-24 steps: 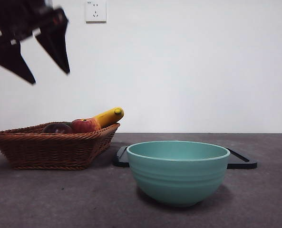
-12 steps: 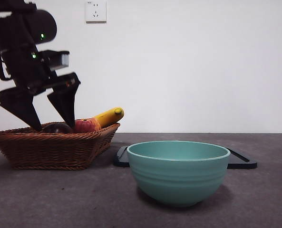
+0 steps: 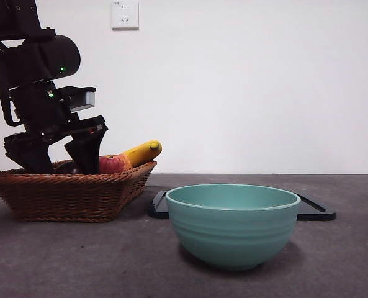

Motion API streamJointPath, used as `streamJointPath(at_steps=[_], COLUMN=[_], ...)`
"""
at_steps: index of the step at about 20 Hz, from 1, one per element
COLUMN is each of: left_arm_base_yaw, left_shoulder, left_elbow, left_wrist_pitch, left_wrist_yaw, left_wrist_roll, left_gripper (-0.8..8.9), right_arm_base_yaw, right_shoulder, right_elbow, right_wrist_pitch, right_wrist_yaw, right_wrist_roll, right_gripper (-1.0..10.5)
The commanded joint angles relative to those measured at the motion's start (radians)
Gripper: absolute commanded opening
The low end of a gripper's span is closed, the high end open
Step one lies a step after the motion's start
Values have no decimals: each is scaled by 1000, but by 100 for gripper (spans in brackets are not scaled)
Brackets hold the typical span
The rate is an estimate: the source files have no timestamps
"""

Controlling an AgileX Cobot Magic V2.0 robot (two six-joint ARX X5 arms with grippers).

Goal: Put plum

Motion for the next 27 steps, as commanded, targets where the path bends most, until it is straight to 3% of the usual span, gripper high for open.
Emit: streamJointPath(at_steps=[1,9,14,17,24,27], left_arm_base_yaw=[-4,-8,-51,-137,-426,-498], left_shoulder=[20,-74,-269,-365,-333,-272], left_elbow=[24,25,25,25,24,24], left_wrist_pitch=[3,-11,-96,-155,-114,-61], left_wrist_yaw=[-2,18,135,236,235,233], left_wrist_roll=[11,-5,-34,-34,-25,-23], left_gripper=[301,302,302,301,301,301], right_arm_base_yaw=[4,4,4,4,4,4], right_shoulder=[7,7,7,7,7,7], right_elbow=[18,18,18,18,18,18], right_wrist_pitch=[7,7,8,8,14,14], right_wrist_yaw=[-2,-2,-2,-2,-2,-1], right_wrist_roll=[-3,-4,-4,-4,-4,-4], right_gripper=[427,427,427,427,427,427])
